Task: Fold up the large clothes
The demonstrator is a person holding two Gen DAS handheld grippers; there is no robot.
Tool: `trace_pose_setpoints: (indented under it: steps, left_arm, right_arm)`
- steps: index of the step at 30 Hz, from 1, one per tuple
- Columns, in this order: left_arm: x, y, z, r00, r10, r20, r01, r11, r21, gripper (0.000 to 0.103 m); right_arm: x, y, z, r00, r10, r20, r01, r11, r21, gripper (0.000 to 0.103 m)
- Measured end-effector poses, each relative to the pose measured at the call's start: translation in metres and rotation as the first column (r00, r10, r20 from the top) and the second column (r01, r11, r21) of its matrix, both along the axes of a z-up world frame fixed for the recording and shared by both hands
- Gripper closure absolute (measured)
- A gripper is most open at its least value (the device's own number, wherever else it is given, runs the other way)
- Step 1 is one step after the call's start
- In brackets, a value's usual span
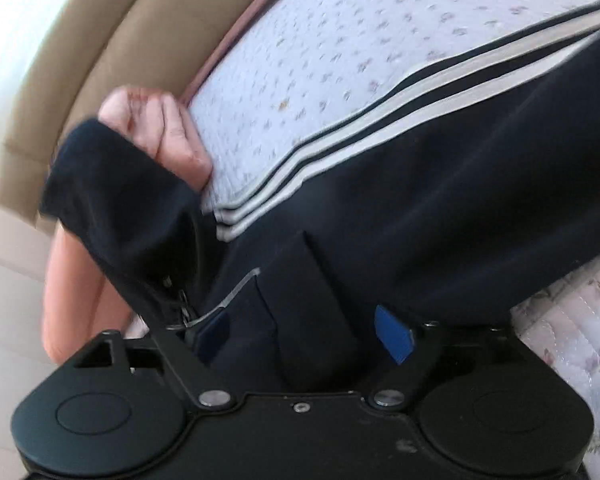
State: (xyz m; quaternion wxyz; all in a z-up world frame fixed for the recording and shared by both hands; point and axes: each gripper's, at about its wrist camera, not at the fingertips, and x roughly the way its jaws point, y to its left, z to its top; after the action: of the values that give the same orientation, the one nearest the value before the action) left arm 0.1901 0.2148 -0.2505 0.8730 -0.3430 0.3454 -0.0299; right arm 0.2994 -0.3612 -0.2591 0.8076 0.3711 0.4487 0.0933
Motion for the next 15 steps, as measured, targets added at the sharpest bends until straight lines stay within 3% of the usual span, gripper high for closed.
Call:
trace_pose_setpoints:
  steps: [2, 5, 6, 8, 9, 10, 11, 12, 13, 15]
  left_arm:
    - [-0.005, -0.001, 0.008, 0.997, 0.012, 0.071, -0.011, 1.0, -0.01, 0.086]
    - [-0.015, 0.003, 0.018, 0.993, 0.078, 0.091, -0.074, 0.996, -0.044, 0.086]
    - [-0.013, 0.002, 0.015, 0.995, 0.084, 0.062, -0.082, 0.996, -0.031, 0.085]
    - [-0.005, -0.002, 0.006, 0.998, 0.069, -0.013, -0.069, 0.997, 0.023, 0.082]
    - [-0.001, -0.004, 0.002, 0.997, 0.058, -0.058, -0.057, 0.998, 0.027, 0.079]
    - [0.002, -0.005, 0.002, 0.996, 0.057, -0.067, -0.056, 0.998, 0.028, 0.074]
    - [0.002, -0.008, 0.005, 0.997, 0.051, -0.064, -0.049, 0.998, 0.032, 0.069]
    - [0.002, -0.009, 0.01, 0.997, 0.04, -0.069, -0.038, 0.998, 0.04, 0.052]
    - [0.002, -0.01, 0.013, 0.996, 0.038, -0.077, -0.034, 0.998, 0.051, 0.036]
    - [0.004, -0.013, 0.021, 0.992, 0.031, -0.123, -0.021, 0.997, 0.077, 0.024]
  right_arm:
    - [0.002, 0.011, 0.01, 0.999, 0.034, 0.028, -0.032, 0.997, -0.069, 0.095]
    - [-0.011, 0.001, 0.019, 0.993, -0.02, 0.115, 0.014, 0.998, 0.055, 0.098]
    - [-0.011, 0.001, 0.019, 0.994, -0.023, 0.105, 0.021, 1.0, 0.015, 0.097]
    - [-0.003, 0.009, 0.008, 1.0, 0.027, -0.001, -0.027, 0.992, -0.12, 0.085]
    - [-0.001, 0.01, 0.001, 0.998, 0.041, -0.046, -0.047, 0.989, -0.139, 0.084]
    - [-0.004, 0.005, -0.002, 0.999, 0.033, -0.032, -0.036, 0.995, -0.098, 0.074]
    - [-0.007, -0.002, -0.001, 0.999, 0.024, -0.023, -0.025, 0.999, -0.043, 0.036]
    - [-0.009, -0.009, -0.002, 0.999, 0.008, -0.031, -0.008, 1.0, 0.013, 0.013]
    - [-0.015, -0.017, -0.002, 0.999, -0.015, -0.029, 0.017, 0.997, 0.077, 0.012]
    - [-0.022, -0.03, -0.004, 0.998, -0.031, -0.046, 0.037, 0.991, 0.128, 0.014]
